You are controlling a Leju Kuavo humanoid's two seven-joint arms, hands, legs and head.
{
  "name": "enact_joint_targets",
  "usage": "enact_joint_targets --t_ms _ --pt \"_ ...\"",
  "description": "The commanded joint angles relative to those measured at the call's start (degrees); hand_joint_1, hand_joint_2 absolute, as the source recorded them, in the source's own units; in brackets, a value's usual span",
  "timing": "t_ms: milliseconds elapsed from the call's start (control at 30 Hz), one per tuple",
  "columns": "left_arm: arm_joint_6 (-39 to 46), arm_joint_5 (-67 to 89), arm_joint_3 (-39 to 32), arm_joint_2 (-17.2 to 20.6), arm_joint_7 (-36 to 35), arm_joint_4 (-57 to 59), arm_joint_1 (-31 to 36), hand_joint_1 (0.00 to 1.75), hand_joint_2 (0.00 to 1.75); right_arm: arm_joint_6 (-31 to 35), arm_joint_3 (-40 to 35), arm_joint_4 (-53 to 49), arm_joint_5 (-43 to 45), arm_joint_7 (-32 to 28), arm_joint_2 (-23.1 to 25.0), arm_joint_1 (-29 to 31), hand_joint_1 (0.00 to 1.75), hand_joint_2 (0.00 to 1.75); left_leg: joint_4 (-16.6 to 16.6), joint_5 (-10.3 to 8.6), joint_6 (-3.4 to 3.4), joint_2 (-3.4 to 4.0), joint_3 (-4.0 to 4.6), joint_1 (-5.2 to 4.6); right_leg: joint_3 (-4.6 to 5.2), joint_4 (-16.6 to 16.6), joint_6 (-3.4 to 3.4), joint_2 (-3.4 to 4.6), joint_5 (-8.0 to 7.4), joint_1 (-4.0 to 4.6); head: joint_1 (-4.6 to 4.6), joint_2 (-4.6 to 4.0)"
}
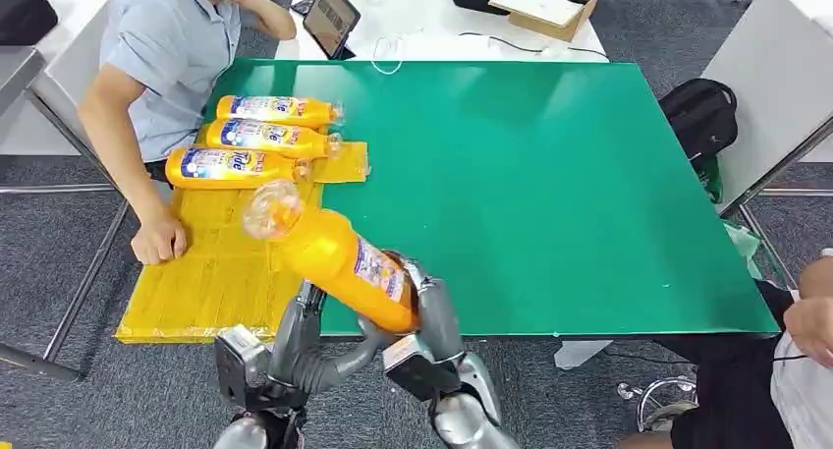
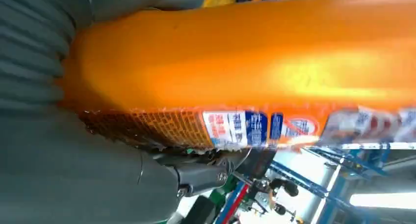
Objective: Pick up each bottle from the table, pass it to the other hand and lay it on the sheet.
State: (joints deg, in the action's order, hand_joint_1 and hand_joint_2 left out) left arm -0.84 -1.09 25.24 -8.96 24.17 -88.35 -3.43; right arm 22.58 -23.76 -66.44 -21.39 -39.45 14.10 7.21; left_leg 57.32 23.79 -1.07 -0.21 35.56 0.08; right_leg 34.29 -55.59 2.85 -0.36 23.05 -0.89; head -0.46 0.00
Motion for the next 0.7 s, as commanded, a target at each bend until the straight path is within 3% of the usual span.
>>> enact_joint_targets --t_ms 33,167,433,567,633,667,700 --pt "-4.0 -10.36 1.51 1.8 -2.89 -0.77 2.47 0.0 1.75 -1.22 -14.28 8.73 3.07 -0.55 0.74 4.64 1.43 1.75 -0.02 0.08 0.05 0.16 -0.2 0.02 -0.16 0.03 -0.08 0.16 0.02 0.03 -0.02 0.0" --pt "-6.57 -17.82 1.7 2.51 -8.07 0.25 3.29 0.0 1.75 -0.23 -17.79 10.19 3.53 -0.55 0.53 4.57 1.4 1.75 -0.04 0.07 0.05 0.01 -0.22 0.04 -0.22 0.05 -0.09 0.02 0.06 0.03 0.0 0.0" --pt "-7.36 -20.11 1.82 2.7 -10.11 1.22 3.33 0.0 1.75 -0.24 -17.96 10.43 4.15 -0.55 0.47 4.58 1.38 1.75 -0.02 0.07 0.05 -0.01 -0.24 0.03 -0.23 0.03 -0.09 -0.02 0.08 0.02 0.0 0.0" --pt "-6.82 -18.77 2.16 3.36 -8.8 2.76 4.45 0.0 1.75 -0.71 -19.31 12.38 4.64 -0.55 0.91 5.05 1.47 1.75 -0.04 0.06 0.05 -0.01 -0.26 0.02 -0.24 0.05 -0.09 -0.02 0.07 0.01 0.0 0.0" --pt "-5.95 -17.89 1.76 3.17 -7.65 2.78 4.99 0.02 1.75 -0.78 -19.8 13.26 4.71 -0.55 0.98 4.99 1.34 1.75 -0.02 0.09 0.06 -0.04 -0.3 0.04 -0.29 0.03 -0.11 -0.05 0.1 0.03 0.0 0.0" --pt "-5.77 -17.87 1.48 3.17 -7.59 2.68 5.22 0.77 1.75 -0.7 -19.94 14.12 4.6 -0.55 1.11 4.99 0.86 1.75 -0.04 0.05 0.05 -0.05 -0.24 0.03 -0.22 0.04 -0.09 -0.06 0.06 0.01 0.02 0.0" --pt "-5.19 -17.48 0.83 3.22 -7.34 2.47 5.25 1.75 1.75 -0.14 -19.76 15.47 4.24 -0.55 1.4 5.05 0.0 1.75 -0.03 0.04 0.05 -0.06 -0.21 0.04 -0.21 0.05 -0.08 -0.07 0.06 0.02 0.0 0.0"
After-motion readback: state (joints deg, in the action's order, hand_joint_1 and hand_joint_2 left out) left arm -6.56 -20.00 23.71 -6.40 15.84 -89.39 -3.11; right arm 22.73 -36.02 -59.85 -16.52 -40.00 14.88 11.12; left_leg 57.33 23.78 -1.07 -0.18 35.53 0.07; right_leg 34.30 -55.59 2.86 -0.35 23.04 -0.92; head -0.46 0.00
